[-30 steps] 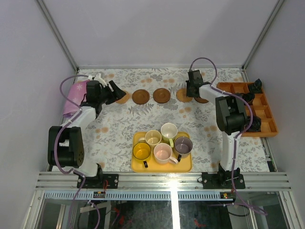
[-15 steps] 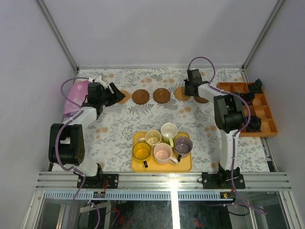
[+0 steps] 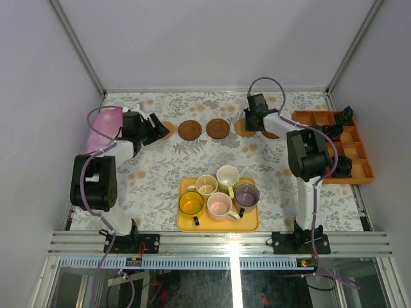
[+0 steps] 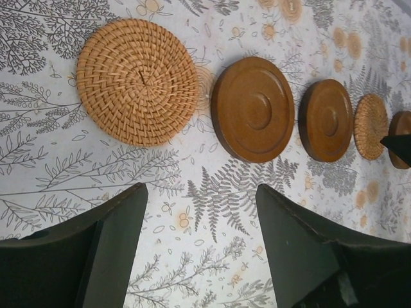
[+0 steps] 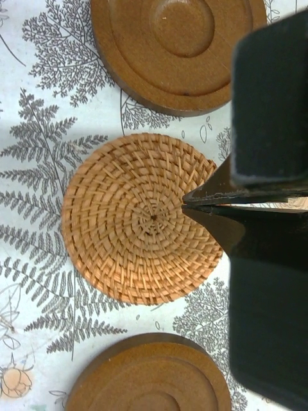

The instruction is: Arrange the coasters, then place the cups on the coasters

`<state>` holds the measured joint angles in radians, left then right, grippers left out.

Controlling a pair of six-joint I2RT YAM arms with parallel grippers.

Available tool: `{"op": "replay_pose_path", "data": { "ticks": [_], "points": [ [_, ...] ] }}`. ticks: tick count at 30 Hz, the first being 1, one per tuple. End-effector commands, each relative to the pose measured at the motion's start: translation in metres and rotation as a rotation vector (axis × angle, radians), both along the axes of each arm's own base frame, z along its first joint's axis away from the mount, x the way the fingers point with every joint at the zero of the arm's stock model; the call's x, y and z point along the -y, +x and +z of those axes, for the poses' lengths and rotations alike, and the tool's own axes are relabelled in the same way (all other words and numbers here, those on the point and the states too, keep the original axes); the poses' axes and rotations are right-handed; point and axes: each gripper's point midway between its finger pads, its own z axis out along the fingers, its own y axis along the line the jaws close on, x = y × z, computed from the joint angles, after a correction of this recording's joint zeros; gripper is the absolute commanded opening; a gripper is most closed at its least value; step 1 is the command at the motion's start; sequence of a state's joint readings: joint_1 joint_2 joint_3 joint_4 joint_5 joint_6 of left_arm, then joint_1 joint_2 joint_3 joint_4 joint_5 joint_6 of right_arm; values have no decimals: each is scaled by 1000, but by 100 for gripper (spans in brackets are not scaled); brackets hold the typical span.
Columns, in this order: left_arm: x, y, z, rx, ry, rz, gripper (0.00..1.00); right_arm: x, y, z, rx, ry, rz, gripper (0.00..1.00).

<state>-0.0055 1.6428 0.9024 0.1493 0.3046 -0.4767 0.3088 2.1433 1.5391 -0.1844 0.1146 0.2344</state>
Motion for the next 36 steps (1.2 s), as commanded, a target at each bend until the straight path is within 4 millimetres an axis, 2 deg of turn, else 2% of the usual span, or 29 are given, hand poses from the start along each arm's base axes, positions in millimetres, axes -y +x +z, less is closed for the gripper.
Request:
{"op": "replay_pose_path", "data": {
  "ticks": [1,8,11,12,13,16,24,31,36],
  "points": [
    [-9,28,9,65,28,31,69,-14,17,53,111,10,37,0],
    [-21,53,-10,21,56,55,69,-27,22,50,136,18,86,0],
    [-24,62,-18,8,52,54,69,-32,29,45,137,15,102,0],
    [-25,65,-20,4,52,55,69,-31,28,38,122,7,102,0],
    [-25,67,-22,-1,53,55,69,-33,34,42,134,7,103,0],
    [-27,73,-25,-5,44,52,69,-34,40,37,131,-1,105,0],
    [-29,77,-10,38,12,39,69,-33,42,13,99,-19,109,0],
    [-37,73,-6,48,20,48,69,-30,35,4,72,-17,85,0],
    [-36,71,-2,56,12,44,69,-25,26,4,64,-26,65,0]
  ]
}}
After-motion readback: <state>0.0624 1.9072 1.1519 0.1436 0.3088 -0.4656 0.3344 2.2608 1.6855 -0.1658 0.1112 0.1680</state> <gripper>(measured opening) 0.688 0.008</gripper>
